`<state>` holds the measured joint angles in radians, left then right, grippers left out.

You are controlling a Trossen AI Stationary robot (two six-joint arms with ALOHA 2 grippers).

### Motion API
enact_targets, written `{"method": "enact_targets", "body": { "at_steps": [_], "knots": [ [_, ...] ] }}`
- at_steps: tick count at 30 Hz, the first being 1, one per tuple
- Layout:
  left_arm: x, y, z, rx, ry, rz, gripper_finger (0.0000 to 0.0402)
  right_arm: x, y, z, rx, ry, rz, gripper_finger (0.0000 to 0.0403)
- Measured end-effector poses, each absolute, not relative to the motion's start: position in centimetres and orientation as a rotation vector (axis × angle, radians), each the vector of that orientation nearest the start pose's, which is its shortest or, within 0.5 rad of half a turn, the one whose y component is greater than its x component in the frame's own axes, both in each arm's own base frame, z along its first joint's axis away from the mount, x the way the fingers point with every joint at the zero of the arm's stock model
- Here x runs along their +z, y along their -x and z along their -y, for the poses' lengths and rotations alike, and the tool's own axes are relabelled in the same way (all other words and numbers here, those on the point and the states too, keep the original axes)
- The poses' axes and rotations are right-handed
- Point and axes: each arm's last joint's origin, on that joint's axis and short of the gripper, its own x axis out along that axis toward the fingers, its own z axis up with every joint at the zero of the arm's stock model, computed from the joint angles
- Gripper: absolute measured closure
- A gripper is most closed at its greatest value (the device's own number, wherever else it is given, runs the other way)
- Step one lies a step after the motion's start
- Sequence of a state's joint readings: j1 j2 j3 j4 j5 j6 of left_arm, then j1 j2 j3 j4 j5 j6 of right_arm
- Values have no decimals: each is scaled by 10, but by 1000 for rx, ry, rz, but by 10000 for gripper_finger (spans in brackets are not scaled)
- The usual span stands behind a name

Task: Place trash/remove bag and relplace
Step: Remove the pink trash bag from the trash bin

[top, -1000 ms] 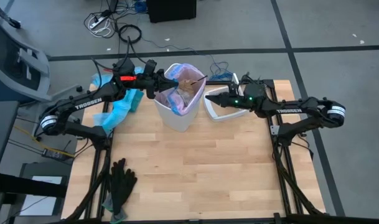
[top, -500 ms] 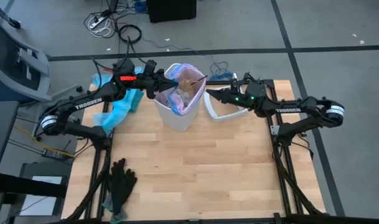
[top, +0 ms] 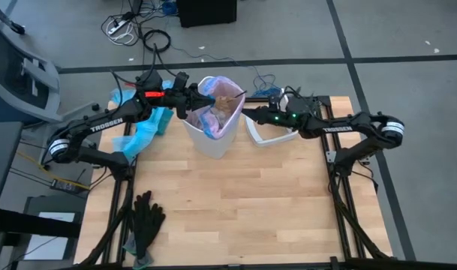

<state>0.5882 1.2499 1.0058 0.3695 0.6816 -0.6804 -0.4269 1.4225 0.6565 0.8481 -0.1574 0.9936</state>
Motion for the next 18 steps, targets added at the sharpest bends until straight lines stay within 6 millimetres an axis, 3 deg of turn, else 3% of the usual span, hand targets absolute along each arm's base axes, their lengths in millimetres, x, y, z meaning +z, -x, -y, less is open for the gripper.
{"method": "enact_targets", "body": {
  "at_steps": [4, 8, 18],
  "knots": [
    [364, -242, -139, -122, 607, 63, 396, 245, -275, 121, -158, -947, 205, 317],
    [364, -242, -139, -123, 607, 63, 396, 246, -275, 121, -161, -881, 204, 388],
    [364, -242, -139, -123, 607, 63, 396, 266, -264, 109, -104, -842, 198, 403]
  ]
}}
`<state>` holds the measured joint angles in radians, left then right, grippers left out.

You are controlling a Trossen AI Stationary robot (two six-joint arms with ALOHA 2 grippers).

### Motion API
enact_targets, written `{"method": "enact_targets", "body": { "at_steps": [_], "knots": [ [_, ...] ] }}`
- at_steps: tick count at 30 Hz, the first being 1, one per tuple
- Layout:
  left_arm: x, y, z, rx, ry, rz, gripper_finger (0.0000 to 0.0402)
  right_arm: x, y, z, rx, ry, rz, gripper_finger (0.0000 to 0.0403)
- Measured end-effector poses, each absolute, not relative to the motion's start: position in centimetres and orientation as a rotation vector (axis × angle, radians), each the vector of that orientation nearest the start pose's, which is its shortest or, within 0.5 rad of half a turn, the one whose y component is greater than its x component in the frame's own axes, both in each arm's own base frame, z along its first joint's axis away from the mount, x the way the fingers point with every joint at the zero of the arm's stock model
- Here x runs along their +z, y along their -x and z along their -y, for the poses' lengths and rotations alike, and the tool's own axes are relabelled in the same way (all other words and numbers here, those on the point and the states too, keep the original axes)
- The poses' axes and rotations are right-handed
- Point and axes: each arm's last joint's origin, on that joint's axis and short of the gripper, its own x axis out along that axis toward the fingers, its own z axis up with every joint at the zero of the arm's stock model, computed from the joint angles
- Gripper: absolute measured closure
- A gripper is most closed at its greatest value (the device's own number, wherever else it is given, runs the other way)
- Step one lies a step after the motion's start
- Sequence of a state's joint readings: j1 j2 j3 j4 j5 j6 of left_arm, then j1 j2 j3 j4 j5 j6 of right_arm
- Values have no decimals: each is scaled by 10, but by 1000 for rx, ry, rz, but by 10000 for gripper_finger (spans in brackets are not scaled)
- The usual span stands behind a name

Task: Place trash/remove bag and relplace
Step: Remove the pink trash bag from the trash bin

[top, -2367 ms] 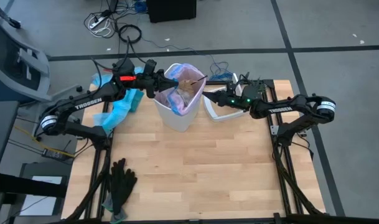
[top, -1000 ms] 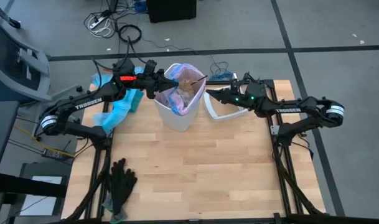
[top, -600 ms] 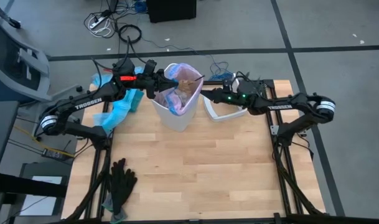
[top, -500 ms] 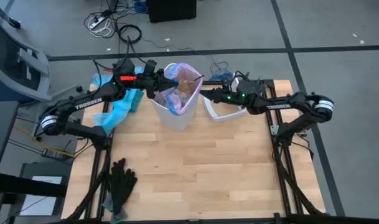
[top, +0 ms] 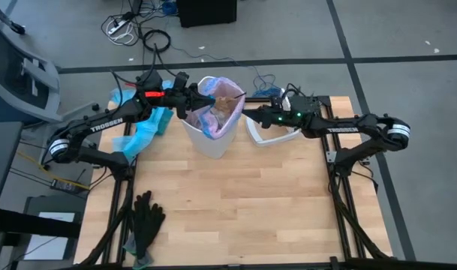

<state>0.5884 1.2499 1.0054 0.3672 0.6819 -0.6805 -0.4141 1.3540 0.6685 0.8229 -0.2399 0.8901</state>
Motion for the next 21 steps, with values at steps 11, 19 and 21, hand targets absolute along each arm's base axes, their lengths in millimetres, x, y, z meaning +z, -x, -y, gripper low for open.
{"method": "enact_targets", "body": {
  "at_steps": [11, 19, 21],
  "knots": [
    [366, -242, -139, -128, 600, 79, 396, 319, -266, 101, -61, -744, 242, 403],
    [383, -238, -137, -181, 546, 230, 396, 383, -295, 110, 52, -605, 276, 403],
    [388, -236, -137, -188, 541, 282, 396, 392, -304, 113, 78, -593, 255, 403]
  ]
}}
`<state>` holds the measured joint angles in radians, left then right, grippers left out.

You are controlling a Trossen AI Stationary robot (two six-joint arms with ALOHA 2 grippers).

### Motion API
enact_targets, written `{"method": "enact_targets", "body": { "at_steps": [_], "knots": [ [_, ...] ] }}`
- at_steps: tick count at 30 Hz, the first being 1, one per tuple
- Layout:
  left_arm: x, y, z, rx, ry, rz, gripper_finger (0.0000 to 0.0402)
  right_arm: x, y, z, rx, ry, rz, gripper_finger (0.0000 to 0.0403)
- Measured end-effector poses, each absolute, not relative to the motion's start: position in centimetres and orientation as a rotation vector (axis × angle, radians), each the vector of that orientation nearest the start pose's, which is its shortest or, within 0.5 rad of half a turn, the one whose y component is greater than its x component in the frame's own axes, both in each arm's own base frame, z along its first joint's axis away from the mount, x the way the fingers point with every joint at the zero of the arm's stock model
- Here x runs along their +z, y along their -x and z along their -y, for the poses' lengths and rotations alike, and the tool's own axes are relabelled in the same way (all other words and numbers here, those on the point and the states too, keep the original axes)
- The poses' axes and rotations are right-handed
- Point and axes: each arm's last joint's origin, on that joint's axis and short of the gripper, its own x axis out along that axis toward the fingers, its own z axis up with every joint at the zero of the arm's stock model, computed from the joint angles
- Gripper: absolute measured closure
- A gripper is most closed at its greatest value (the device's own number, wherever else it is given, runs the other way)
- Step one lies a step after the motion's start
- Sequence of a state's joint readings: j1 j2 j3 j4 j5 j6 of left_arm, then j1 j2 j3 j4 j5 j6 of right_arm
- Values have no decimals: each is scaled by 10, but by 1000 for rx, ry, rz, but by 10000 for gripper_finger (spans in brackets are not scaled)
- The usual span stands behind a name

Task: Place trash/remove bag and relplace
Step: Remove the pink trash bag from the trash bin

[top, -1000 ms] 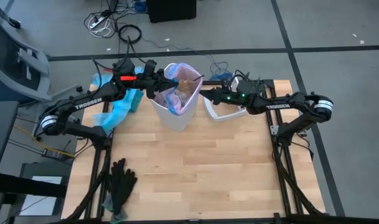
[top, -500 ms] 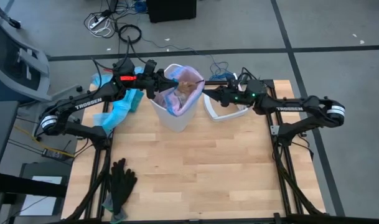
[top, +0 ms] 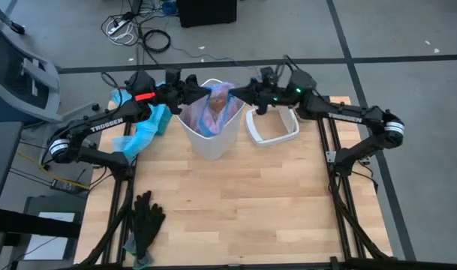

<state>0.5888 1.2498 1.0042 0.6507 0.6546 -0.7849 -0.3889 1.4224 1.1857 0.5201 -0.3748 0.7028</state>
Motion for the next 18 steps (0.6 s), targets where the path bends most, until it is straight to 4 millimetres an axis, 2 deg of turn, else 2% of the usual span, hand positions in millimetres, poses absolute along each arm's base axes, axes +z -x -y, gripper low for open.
{"method": "enact_targets", "body": {
  "at_steps": [4, 9, 14, 18],
  "knots": [
    [399, -232, -135, -205, 534, 391, 396, 407, -321, 117, 159, -540, 250, 403],
    [409, -226, -131, -261, 535, 485, 396, 407, -340, 116, 201, -567, 200, 403],
    [414, -228, -132, -263, 571, 442, 396, 398, -354, 118, 184, -587, 168, 403],
    [408, -233, -134, -219, 597, 367, 396, 396, -359, 114, 192, -567, 169, 397]
  ]
}}
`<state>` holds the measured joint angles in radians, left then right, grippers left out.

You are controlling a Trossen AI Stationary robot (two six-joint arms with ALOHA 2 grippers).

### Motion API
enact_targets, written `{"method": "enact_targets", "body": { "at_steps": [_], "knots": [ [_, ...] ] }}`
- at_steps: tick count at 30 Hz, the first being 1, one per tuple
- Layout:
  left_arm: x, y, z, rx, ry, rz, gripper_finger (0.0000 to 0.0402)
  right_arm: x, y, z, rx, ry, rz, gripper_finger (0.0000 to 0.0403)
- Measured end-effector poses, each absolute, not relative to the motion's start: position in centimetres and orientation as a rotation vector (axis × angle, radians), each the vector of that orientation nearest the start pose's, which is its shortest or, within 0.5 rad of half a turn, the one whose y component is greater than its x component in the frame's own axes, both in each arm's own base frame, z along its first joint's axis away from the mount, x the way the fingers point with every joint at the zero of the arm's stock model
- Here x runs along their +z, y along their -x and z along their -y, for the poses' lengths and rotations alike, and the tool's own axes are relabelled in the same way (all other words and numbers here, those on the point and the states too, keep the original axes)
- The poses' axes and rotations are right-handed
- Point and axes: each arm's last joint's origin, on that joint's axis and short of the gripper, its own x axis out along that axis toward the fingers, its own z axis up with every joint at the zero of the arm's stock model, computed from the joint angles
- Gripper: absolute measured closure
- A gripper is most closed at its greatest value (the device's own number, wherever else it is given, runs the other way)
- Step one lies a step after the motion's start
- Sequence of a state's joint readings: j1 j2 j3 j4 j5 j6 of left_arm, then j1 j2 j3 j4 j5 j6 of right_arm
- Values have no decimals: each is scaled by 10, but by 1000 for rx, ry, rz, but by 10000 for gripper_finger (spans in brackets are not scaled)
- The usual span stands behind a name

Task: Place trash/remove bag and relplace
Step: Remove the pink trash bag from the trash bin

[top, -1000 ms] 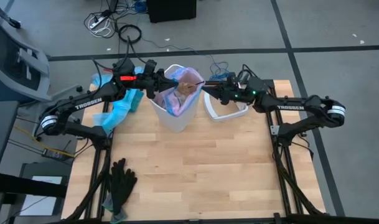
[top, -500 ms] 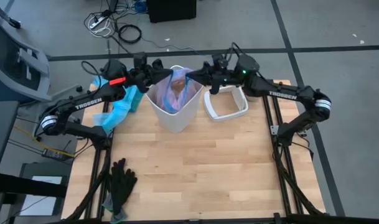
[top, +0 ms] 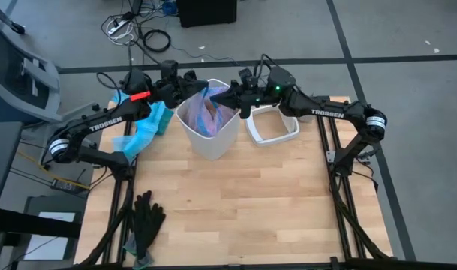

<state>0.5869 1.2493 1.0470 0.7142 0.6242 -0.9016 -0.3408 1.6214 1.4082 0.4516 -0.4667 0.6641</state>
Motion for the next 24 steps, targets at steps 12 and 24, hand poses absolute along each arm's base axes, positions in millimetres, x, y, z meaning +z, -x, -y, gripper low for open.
{"method": "enact_targets", "body": {
  "at_steps": [12, 24],
  "knots": [
    [399, -236, -137, -183, 655, 283, 396, 399, -360, 108, 151, -496, 208, 324],
    [395, -242, -136, -177, 645, 266, 397, 399, -360, 111, 77, -474, 235, 291]
  ]
}}
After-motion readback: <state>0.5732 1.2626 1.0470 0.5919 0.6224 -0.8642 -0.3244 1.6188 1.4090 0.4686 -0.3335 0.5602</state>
